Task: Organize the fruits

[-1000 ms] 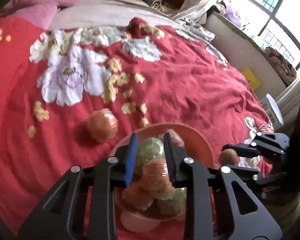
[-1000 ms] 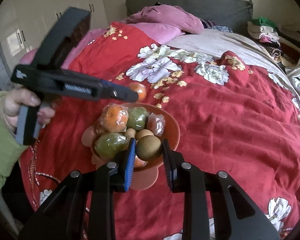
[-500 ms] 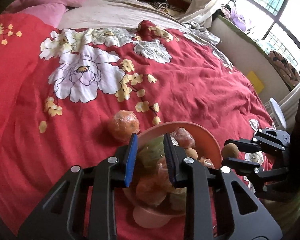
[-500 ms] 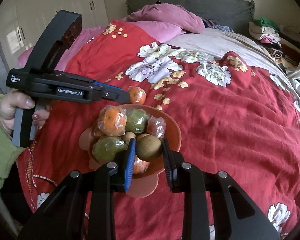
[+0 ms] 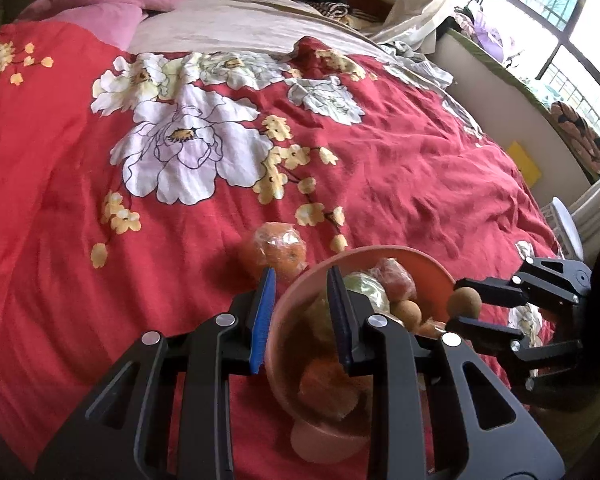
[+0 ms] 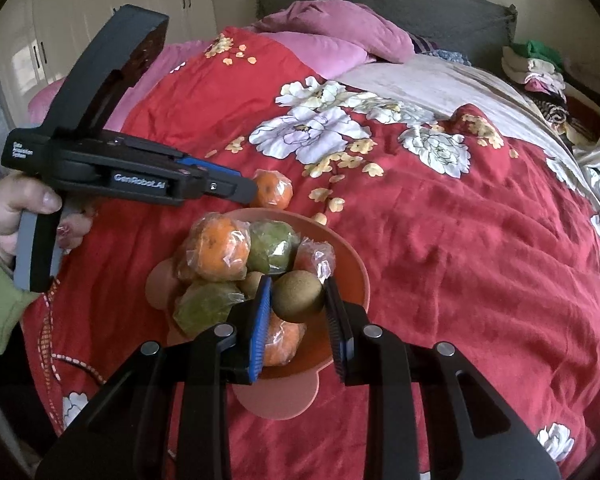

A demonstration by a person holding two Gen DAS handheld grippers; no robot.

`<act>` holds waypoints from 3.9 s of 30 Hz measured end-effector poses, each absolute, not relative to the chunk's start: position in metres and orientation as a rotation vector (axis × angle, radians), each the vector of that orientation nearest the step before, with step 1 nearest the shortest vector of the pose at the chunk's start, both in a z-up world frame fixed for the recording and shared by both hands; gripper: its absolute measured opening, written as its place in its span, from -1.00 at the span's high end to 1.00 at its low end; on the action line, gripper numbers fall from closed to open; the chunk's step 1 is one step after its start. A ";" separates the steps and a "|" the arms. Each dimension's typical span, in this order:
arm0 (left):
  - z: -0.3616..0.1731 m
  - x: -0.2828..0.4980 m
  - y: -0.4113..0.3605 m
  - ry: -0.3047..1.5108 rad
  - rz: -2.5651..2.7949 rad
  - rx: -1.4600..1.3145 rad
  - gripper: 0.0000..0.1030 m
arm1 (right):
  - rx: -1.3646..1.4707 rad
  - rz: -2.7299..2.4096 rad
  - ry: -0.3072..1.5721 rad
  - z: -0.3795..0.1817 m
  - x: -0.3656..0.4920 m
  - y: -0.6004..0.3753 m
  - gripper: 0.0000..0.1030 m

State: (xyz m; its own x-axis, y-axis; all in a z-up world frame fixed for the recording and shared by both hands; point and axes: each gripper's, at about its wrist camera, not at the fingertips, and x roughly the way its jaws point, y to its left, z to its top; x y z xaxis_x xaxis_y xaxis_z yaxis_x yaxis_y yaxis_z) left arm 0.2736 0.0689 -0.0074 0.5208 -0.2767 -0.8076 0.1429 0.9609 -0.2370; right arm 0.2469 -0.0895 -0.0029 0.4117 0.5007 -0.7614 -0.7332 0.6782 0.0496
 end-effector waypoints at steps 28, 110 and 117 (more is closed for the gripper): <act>0.000 0.264 0.069 0.946 -0.214 -0.113 0.38 | -0.300 0.773 0.820 -0.001 0.243 -0.095 0.01; -0.017 0.069 0.023 0.835 0.014 -0.185 -0.81 | -0.194 0.542 0.754 -0.008 0.127 -0.156 -0.91; -0.016 0.068 0.021 0.831 0.014 -0.179 -0.81 | -0.193 0.536 0.752 -0.008 0.128 -0.160 -0.91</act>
State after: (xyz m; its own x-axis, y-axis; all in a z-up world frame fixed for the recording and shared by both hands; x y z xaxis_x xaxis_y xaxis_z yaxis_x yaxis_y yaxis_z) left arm 0.0680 0.0211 -0.0158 0.6753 -0.0573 -0.7353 -0.0823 0.9849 -0.1524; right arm 0.1279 -0.1596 -0.0075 0.6040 0.3929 -0.6934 -0.5277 0.8492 0.0215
